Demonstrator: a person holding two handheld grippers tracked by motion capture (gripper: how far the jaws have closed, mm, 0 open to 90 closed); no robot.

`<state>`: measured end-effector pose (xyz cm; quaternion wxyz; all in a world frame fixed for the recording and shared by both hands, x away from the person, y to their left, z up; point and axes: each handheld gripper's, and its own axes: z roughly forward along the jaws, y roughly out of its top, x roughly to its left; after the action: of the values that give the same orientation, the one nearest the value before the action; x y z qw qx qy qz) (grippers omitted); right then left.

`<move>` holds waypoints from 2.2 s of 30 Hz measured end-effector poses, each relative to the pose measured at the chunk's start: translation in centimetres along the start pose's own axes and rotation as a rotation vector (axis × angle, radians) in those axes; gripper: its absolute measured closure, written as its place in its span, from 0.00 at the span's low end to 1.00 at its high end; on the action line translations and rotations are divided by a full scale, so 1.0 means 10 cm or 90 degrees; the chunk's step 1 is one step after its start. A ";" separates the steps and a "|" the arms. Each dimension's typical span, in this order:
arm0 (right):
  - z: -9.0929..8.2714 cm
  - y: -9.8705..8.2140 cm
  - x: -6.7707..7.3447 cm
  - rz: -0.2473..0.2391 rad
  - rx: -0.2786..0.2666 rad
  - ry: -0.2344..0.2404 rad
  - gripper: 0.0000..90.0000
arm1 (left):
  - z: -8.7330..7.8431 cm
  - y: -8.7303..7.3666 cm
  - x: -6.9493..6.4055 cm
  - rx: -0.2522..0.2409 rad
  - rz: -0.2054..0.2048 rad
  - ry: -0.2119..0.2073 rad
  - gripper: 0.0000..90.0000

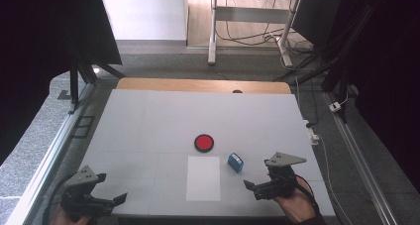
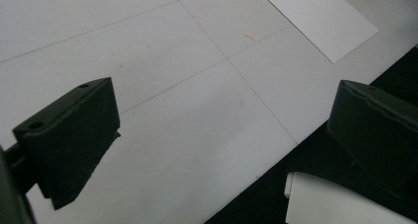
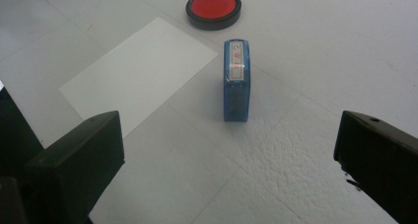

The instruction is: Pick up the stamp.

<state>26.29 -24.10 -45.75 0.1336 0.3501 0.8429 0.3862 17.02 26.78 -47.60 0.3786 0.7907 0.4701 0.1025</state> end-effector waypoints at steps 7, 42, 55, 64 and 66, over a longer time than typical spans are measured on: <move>0.10 0.09 -0.01 0.012 0.006 0.006 0.00 | 0.00 0.00 0.00 0.002 0.000 -0.002 0.00; 0.85 0.37 -0.06 -0.039 0.123 -0.046 0.17 | 0.00 0.00 0.01 0.007 -0.003 -0.001 0.00; 0.88 0.44 -0.06 -0.033 0.143 -0.032 0.78 | 0.01 0.00 0.01 0.008 -0.002 -0.003 0.00; 0.87 0.45 -0.07 -0.036 0.146 -0.023 0.79 | 0.01 0.00 0.00 0.010 0.001 -0.001 0.00; 0.85 0.46 -0.08 -0.039 0.143 -0.015 0.79 | 0.01 0.00 0.00 0.011 0.002 -0.001 0.00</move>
<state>33.31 -17.81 -48.02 0.1155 0.3412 0.8896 0.2808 17.06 26.72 -47.65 0.3721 0.7946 0.4694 0.0985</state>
